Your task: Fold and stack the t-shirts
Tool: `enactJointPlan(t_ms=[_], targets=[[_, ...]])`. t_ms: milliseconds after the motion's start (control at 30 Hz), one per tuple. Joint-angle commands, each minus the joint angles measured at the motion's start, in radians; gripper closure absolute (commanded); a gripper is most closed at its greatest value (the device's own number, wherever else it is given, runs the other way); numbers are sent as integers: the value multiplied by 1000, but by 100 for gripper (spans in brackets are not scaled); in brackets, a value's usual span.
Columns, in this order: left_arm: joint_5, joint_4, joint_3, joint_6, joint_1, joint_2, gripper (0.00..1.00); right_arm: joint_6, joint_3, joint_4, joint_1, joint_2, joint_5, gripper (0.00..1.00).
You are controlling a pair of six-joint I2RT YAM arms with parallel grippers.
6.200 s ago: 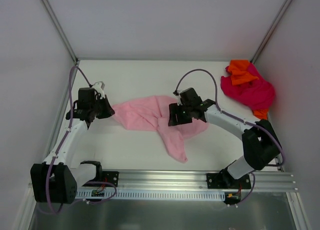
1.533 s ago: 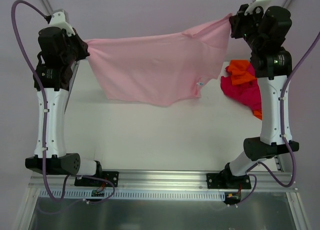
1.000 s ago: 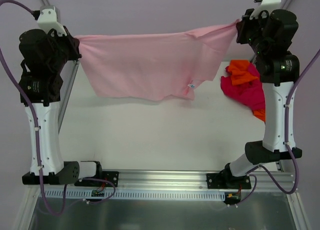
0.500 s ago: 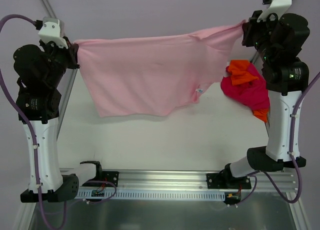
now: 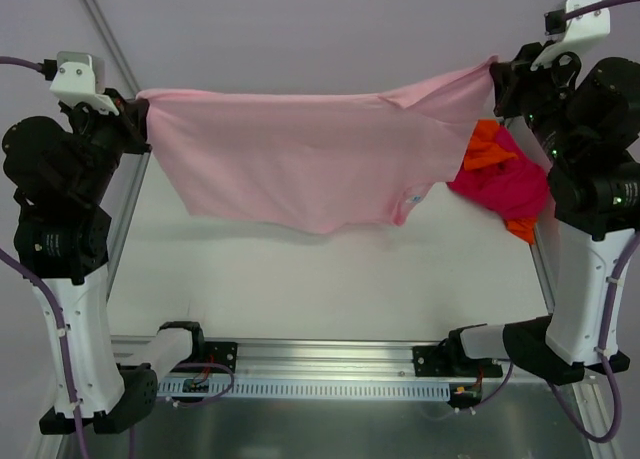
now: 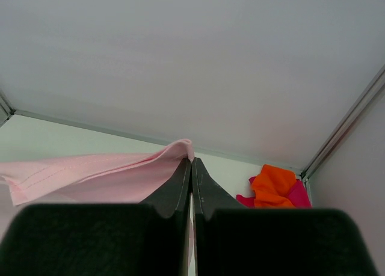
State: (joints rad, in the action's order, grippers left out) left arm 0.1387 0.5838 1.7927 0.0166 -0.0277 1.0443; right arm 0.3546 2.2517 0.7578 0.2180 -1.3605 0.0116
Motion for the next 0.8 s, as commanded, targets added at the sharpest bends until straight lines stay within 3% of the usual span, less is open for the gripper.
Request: enactJointPlan(t_ms=[0,200,567,767], targets=[[1,5,36,-12,-11,-24,100,34,37,-12,24,49,44,99],[-7,65,51,-125,-11,8,100,35,-30,20,26,66,151,99],[7,157,148,-211,-11,91,100,-6,-43,52,32,43,133,99],[-11,142,115,-225,-9,89,100,29,-108,20,34,46,208,99]])
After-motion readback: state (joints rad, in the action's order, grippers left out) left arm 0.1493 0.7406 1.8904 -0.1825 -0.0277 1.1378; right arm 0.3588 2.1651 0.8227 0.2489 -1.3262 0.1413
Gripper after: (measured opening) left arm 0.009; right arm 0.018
